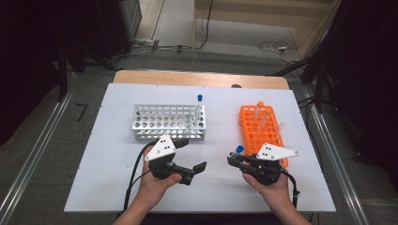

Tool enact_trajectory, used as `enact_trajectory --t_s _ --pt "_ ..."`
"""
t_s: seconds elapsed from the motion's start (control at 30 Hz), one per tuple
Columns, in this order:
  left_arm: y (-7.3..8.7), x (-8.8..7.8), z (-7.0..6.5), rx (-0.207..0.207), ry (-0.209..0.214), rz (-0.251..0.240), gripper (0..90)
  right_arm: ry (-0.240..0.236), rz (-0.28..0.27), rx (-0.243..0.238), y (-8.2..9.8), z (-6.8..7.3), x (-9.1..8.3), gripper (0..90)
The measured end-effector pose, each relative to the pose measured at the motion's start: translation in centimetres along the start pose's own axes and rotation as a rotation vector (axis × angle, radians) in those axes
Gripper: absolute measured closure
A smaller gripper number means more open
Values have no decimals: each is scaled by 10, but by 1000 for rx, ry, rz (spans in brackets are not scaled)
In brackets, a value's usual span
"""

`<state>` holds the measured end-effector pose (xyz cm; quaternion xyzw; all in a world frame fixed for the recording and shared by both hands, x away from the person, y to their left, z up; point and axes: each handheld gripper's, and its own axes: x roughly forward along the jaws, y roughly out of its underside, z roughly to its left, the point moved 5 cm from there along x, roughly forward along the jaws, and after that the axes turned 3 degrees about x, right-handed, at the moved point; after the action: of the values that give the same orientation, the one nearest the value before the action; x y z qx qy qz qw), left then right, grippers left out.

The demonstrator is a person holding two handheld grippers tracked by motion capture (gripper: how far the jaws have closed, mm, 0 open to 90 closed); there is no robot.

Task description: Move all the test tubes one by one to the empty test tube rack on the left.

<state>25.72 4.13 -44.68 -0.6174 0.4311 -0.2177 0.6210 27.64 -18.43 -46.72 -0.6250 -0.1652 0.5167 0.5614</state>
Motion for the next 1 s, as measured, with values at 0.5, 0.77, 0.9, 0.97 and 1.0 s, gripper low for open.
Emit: enact_trajectory --t_s 0.5,0.77,0.9,0.97,1.0 --pt "-1 14 -18 7 29 21 256 -66 32 -27 2 22 11 750" --pt "-1 19 -27 9 106 20 435 -100 56 -39 4 30 18 750" --pt "-1 23 -32 17 130 23 502 -122 73 -54 5 36 23 750" --pt "0 24 -34 26 140 32 534 -130 80 -60 6 39 25 750" --pt "0 25 -35 31 145 34 555 -135 83 -64 6 40 25 750"
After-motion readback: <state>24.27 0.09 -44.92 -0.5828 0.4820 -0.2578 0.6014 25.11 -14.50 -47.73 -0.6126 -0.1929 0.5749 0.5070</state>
